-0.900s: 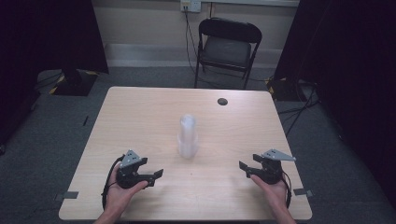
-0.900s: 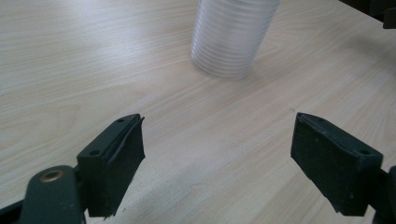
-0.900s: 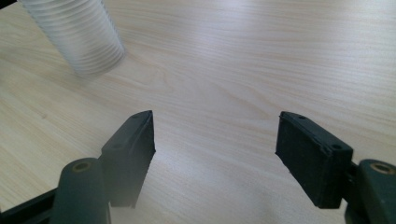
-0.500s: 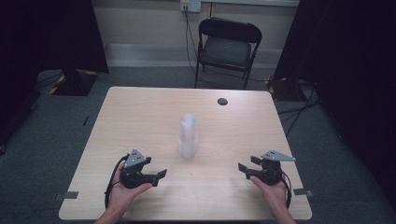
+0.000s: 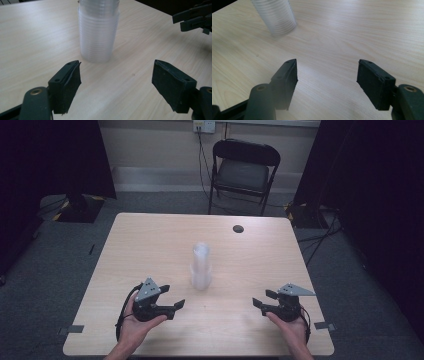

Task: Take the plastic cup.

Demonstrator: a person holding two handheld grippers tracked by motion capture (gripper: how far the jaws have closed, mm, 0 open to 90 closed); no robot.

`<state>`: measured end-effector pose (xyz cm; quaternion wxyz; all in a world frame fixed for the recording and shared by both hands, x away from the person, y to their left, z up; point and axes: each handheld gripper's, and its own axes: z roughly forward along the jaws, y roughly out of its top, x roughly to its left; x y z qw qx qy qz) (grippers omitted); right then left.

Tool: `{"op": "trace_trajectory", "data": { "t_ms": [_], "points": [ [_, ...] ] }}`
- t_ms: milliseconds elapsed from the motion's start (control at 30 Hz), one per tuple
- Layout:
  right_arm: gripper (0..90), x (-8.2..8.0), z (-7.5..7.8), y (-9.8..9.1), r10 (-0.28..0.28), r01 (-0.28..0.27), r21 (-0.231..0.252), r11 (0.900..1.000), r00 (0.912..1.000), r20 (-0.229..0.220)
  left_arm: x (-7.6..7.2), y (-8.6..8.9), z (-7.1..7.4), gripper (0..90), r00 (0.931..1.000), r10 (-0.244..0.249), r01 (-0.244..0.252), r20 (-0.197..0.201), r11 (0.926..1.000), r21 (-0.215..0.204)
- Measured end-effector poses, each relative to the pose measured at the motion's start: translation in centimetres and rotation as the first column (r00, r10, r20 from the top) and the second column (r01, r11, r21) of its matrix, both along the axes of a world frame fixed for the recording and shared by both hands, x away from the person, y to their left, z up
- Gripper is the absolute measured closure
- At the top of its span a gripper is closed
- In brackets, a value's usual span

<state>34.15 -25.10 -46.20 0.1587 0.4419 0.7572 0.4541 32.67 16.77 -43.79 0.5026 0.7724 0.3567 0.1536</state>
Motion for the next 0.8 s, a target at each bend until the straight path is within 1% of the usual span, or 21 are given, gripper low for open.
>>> {"op": "trace_trajectory", "data": {
  "t_ms": [67,133,200,300,367,400,467,533,633,667,700,800],
  "points": [
    [32.9,0.0,0.1,0.0,-0.003,0.003,0.01,0.9999,1.0,0.005,0.3,-0.3,0.3,22.9,0.9999,-0.016,0.016,-0.001,0.9999,-0.006],
    [32.8,0.1,0.1,-0.1,0.0,0.0,0.013,0.9999,1.0,0.007,0.5,-0.8,0.7,22.7,0.9996,-0.02,0.02,0.019,0.9998,0.001],
    [32.9,0.1,0.1,-0.1,0.003,-0.003,0.021,0.9998,1.0,0.008,0.8,-1.1,0.9,22.0,0.9996,-0.026,0.026,0.011,0.9997,-0.001],
    [32.8,0.1,0.3,-0.1,0.004,-0.004,0.022,0.9998,0.9998,0.018,1.2,-1.6,1.4,21.5,0.9995,-0.023,0.023,0.02,0.9995,0.02],
    [32.8,0.0,0.3,-0.1,0.003,-0.003,0.027,0.9996,0.9998,0.018,1.5,-1.7,1.8,22.0,0.9996,-0.019,0.018,0.023,0.9995,0.025],
    [32.8,0.0,0.3,-0.1,0.006,-0.007,0.025,0.9997,0.9998,0.02,1.7,-1.8,2.0,22.2,0.9997,-0.011,0.011,0.023,0.9999,0.011],
    [32.8,0.0,0.2,-0.1,0.007,-0.008,0.028,0.9996,0.9999,0.013,2.2,-1.9,2.4,22.2,0.9997,-0.014,0.013,0.022,0.9998,0.018],
    [32.7,0.1,0.2,-0.1,0.008,-0.008,0.029,0.9995,0.9998,0.016,2.7,-2.1,2.9,22.1,0.9995,-0.014,0.014,0.028,0.9998,0.012],
    [32.7,0.1,0.2,-0.1,0.01,-0.01,0.028,0.9995,0.9998,0.015,3.3,-2.2,3.8,19.9,0.9989,-0.008,0.008,0.046,1.0,-0.005],
    [32.7,0.1,0.2,-0.1,0.009,-0.01,0.029,0.9995,0.9999,0.011,3.5,-2.3,4.2,19.3,0.9985,-0.003,0.004,0.055,0.9999,-0.017],
    [32.7,0.1,0.2,-0.1,0.011,-0.011,0.029,0.9995,0.9999,0.011,3.6,-2.3,4.5,18.7,0.9984,-0.006,0.008,0.056,0.9997,-0.025],
    [32.7,0.2,0.2,-0.1,0.011,-0.011,0.024,0.9996,0.9999,0.004,3.9,-2.4,5.2,17.8,0.9973,-0.006,0.008,0.073,0.9994,-0.032]
  ]
}}
